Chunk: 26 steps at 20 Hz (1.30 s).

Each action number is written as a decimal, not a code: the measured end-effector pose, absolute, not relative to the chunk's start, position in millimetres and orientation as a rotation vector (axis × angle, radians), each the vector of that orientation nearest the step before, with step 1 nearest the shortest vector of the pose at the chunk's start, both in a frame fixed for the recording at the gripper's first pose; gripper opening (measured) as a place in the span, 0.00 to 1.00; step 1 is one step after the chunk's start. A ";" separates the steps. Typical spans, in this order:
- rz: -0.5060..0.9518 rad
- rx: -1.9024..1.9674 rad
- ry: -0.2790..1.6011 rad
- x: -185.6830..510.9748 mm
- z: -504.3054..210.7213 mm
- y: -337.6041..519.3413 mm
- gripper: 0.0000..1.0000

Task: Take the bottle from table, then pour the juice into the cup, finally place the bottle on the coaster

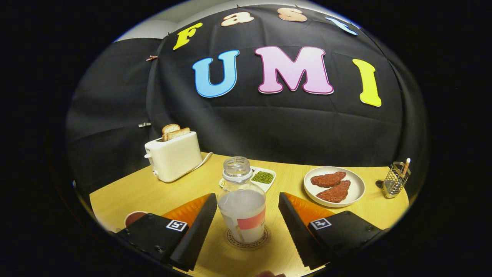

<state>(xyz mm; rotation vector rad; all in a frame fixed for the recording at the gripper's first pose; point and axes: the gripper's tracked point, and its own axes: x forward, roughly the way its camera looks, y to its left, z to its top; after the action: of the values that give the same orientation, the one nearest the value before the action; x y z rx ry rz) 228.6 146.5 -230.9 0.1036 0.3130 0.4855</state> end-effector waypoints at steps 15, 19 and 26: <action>0.374 0.050 0.102 169.3 -48.9 61.4 0.99; 0.259 0.054 0.035 157.1 -2.2 19.3 0.96; 0.097 0.094 0.010 98.3 35.8 -29.9 0.96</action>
<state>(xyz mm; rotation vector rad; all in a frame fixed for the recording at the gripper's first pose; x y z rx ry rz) 98.3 -29.9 35.8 0.0939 0.0101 0.0968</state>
